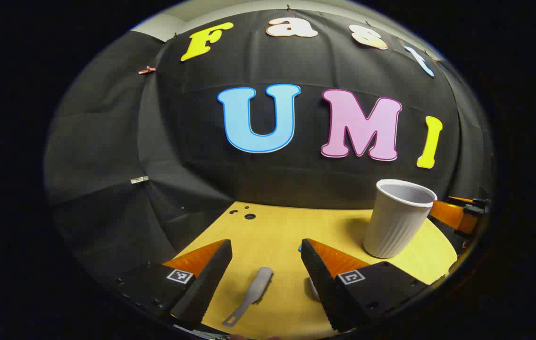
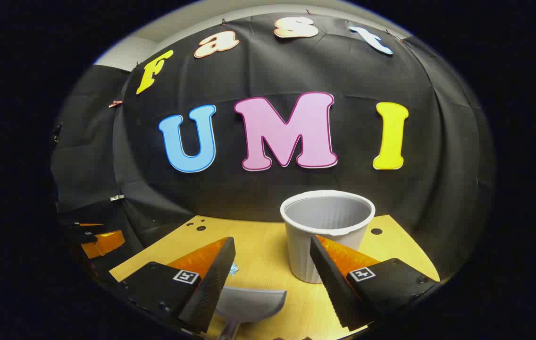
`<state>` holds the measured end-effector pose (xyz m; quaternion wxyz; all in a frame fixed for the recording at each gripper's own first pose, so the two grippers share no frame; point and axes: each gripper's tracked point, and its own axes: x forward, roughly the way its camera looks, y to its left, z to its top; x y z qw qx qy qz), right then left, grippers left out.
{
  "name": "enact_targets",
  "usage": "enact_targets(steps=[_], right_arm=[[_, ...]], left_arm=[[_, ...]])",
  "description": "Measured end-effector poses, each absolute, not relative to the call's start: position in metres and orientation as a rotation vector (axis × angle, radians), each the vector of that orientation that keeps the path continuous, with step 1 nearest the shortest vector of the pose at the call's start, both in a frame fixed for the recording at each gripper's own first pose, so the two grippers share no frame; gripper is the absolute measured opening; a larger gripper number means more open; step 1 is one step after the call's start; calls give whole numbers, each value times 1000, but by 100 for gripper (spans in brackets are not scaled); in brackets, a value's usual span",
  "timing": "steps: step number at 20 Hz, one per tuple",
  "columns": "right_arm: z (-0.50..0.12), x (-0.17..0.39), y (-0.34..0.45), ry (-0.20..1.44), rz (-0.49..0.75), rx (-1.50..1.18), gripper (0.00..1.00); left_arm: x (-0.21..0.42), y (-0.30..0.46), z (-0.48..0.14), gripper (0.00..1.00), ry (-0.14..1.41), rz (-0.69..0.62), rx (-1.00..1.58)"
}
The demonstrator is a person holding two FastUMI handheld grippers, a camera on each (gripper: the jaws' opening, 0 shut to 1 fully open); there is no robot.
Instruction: Pick up the small broom and dustpan from the desktop, sweep the trash into the dustpan with the broom, and then empty the trash into the garbage bin.
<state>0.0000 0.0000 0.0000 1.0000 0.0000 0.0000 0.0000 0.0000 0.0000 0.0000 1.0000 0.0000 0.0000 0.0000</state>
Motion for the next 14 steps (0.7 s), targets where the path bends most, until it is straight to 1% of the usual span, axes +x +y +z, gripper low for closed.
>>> enact_targets(steps=[3,6,14], right_arm=[[-11,4,3,29,-16,-11,99],[-2,9,6,4,-40,6,99],[-12,19,11,30,-89,5,99]], left_arm=[[6,0,-3,95,7,-31,5],[20,4,-6,96,19,-54,3],[47,11,-29,96,84,-112,-3]])
